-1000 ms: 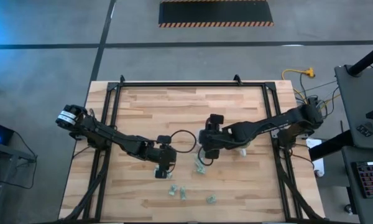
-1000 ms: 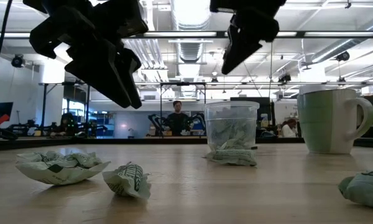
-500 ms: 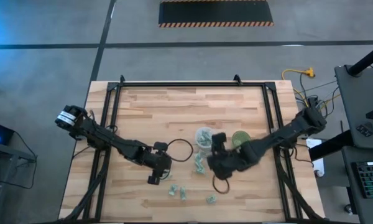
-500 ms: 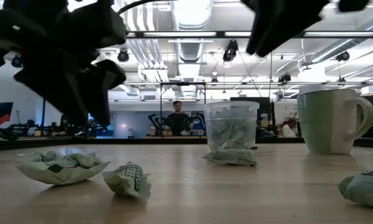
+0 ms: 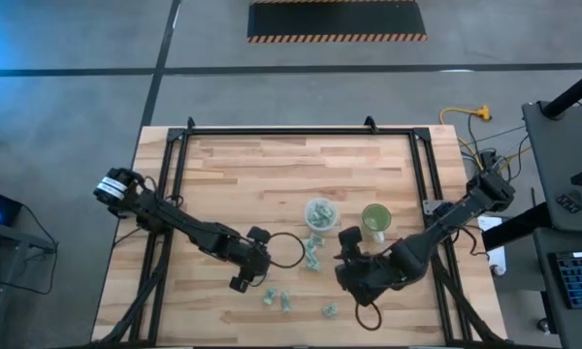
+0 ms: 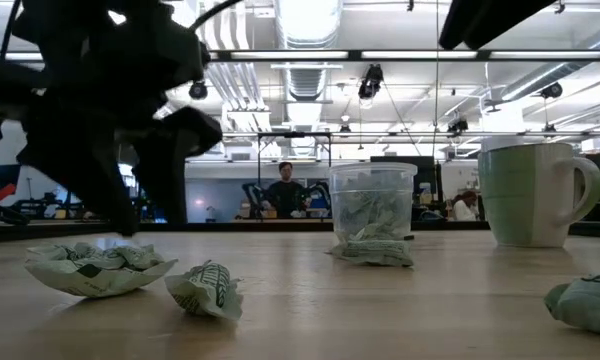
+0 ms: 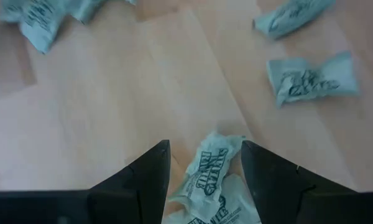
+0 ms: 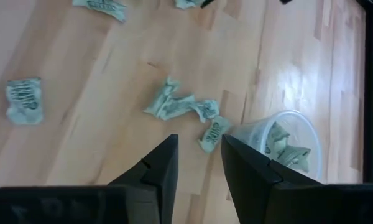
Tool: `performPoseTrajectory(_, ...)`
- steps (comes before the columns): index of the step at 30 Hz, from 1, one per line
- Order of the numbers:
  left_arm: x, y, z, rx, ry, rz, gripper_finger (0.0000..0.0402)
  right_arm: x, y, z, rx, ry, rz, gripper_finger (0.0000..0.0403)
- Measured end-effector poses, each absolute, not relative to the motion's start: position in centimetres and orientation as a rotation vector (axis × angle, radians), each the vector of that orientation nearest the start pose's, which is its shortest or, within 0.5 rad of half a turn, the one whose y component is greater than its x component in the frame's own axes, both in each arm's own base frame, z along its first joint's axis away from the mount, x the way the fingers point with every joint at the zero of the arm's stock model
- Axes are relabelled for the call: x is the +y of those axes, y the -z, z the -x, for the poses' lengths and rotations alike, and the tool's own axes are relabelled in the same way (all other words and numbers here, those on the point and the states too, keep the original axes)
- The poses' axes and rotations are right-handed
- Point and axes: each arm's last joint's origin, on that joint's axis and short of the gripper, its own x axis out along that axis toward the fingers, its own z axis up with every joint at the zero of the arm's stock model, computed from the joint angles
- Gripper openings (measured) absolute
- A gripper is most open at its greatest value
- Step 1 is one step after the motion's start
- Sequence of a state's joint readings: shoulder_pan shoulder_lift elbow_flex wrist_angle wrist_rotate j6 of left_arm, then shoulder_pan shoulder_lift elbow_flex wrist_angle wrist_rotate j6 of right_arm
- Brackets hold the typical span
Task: Pick and place Stevia / Truvia into bins
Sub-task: Put the green stevia packet into the transparent container
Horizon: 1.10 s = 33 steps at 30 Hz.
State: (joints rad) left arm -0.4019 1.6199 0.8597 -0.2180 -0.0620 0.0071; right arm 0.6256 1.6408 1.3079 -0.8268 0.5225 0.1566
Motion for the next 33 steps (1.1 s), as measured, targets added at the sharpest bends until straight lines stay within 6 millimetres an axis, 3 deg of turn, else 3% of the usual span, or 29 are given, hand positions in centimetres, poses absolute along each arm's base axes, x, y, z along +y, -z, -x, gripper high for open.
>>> performPoseTrajectory(9,-11.9,-14.3,-28.4,1.026,0.311,-0.248,0.0175,19.1,-26.2,-26.3,0.952,-0.045,0.482,0.0097)
performPoseTrajectory(18,-11.9,-14.3,-28.5,1.033,0.312,-0.248,0.0105,19.9,-26.3,-25.5,0.943,-0.06,0.468,0.008)
performPoseTrajectory(27,-12.1,-15.4,-29.3,0.994,0.305,-0.246,0.0013,20.5,-26.2,-24.8,0.953,-0.071,0.471,0.0068)
performPoseTrajectory(33,-11.8,-17.0,-30.8,0.91,0.237,-0.343,0.0006,20.3,-25.8,-24.3,0.995,-0.021,0.423,0.007)
